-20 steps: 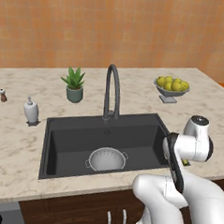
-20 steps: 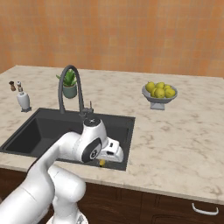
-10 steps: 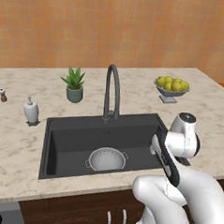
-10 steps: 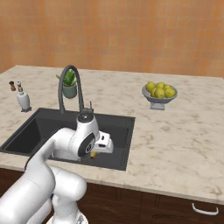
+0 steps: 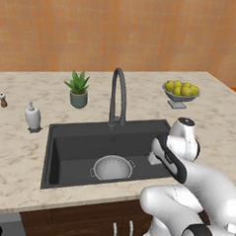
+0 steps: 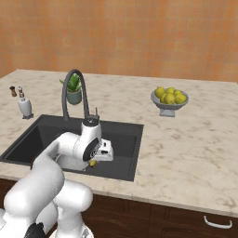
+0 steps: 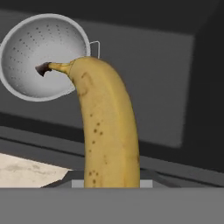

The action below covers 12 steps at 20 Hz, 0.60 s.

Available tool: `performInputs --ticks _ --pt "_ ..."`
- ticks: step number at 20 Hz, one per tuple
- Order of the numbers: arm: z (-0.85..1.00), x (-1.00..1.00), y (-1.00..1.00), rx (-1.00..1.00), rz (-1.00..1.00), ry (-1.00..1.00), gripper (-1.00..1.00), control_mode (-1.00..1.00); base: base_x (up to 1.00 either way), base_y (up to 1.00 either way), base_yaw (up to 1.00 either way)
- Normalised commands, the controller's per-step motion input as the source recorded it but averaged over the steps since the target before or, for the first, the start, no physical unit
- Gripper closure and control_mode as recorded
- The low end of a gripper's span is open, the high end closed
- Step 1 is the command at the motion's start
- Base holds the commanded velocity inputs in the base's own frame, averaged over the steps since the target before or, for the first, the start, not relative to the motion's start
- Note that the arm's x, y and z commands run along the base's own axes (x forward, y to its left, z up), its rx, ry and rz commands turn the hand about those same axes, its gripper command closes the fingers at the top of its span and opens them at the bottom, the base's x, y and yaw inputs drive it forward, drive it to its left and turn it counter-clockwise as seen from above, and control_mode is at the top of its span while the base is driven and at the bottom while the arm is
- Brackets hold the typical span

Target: Put the colander in the sink, put the banana in the colander, and turn on the sink faucet and pour water over the colander.

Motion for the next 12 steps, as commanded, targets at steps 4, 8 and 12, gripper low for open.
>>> performInputs --ticks 4,8,12 --pt "-0.46 0.00 0.76 0.01 0.04 0.04 1.00 -1.00 0.00 0.00 0.00" --pt "-0.39 0.00 0.93 0.00 0.01 0.02 1.00 -1.00 0.00 0.00 0.00" --pt "-0.54 0.00 0.56 0.01 0.04 0.02 1.00 -1.00 0.00 0.00 0.00"
